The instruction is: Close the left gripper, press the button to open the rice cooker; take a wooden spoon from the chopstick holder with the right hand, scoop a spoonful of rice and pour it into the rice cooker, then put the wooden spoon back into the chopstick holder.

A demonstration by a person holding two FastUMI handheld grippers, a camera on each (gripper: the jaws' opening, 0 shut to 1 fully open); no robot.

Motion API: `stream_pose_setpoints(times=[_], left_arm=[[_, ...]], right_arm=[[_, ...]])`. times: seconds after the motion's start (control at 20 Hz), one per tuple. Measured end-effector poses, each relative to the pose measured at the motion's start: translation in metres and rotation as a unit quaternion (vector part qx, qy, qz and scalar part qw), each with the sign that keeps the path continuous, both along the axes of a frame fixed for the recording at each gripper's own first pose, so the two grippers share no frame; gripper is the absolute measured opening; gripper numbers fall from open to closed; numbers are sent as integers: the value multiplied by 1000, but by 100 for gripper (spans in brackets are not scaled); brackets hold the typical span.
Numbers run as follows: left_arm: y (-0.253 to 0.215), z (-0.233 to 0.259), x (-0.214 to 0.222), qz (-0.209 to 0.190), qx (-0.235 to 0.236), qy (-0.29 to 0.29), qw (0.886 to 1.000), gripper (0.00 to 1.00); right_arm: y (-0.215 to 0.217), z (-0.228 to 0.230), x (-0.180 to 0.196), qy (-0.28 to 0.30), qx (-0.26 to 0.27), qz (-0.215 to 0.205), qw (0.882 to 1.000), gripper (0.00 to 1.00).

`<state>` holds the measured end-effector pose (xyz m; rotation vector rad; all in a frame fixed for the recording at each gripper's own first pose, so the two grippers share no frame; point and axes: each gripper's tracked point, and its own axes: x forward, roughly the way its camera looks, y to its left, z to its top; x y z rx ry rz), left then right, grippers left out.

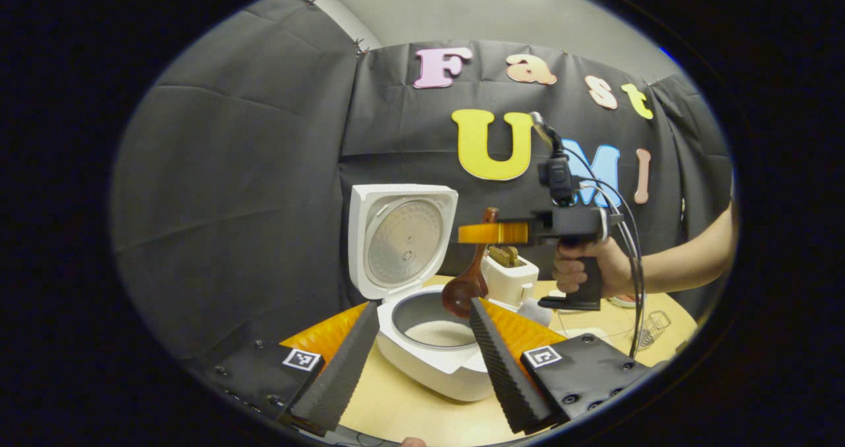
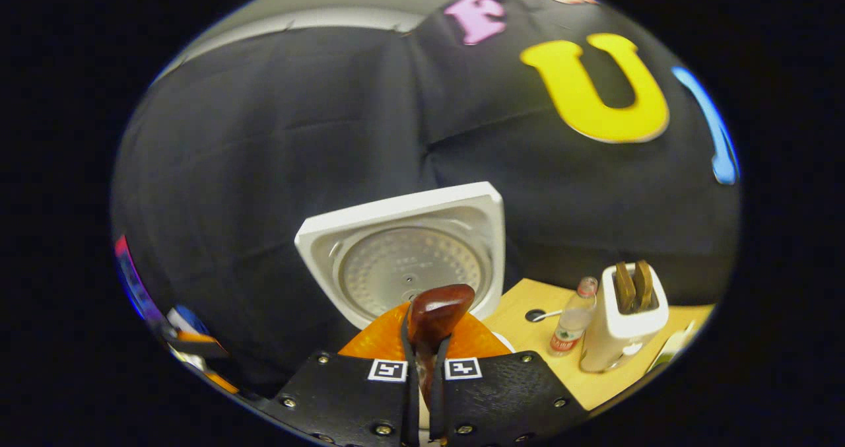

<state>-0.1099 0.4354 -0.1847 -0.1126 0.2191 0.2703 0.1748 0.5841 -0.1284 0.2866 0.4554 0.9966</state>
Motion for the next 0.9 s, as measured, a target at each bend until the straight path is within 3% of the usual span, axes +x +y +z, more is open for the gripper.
stream_pose_setpoints(times=[0.1, 0.25, 0.5, 0.9], left_arm=[[-7, -1, 4, -10, -12, -3, 1000, 97], [-20, 1, 12, -25, -16, -4, 1000, 100], [-50, 7, 24, -52, -9, -8, 999, 98], [-112, 28, 41, -75, -6, -15, 997, 97]], right_arm=[[-25, 9, 18, 74, 55, -37, 995, 6], [-67, 16, 34, 158, 125, -82, 976, 6], [-151, 21, 38, 187, 169, -139, 958, 6], [-262, 25, 24, 195, 182, -193, 944, 6]])
